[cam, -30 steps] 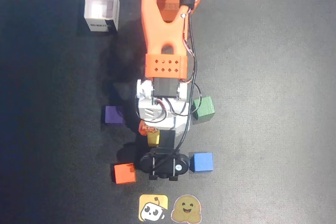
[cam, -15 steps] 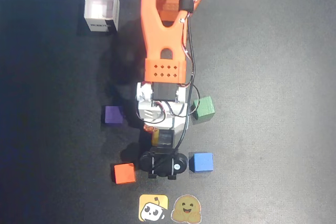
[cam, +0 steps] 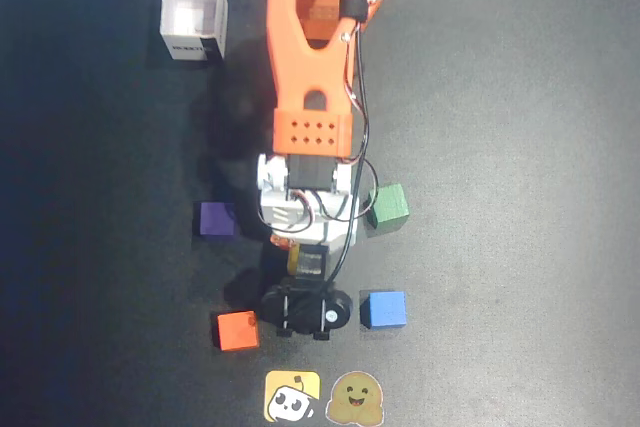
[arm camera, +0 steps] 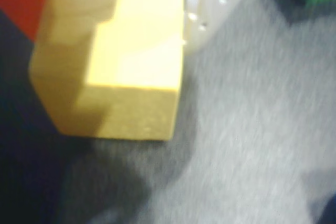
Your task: Put the yellow cube on top of the purple cube.
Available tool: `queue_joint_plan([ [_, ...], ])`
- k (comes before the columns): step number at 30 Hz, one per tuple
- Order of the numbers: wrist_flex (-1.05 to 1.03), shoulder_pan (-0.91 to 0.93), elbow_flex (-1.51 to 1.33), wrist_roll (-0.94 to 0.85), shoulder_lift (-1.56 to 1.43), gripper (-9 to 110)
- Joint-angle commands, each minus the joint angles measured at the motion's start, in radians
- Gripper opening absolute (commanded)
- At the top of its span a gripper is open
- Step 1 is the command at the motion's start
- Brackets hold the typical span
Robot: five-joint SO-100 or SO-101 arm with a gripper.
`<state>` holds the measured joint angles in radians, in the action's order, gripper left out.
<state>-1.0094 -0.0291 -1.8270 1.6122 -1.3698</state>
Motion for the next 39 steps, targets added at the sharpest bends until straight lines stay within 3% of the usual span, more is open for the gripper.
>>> queue_joint_plan([
  [1,-0.049,0.023,-0.008,0.005,-0.12,1],
  [15,-0.242,0.21,0.018,-0.002,-0.353,1],
  [22,-0.244,0.278,0.02,0.058,-0.354,1],
  [39,-0.156,0.334,-0.064,-0.002,-0.327,1],
])
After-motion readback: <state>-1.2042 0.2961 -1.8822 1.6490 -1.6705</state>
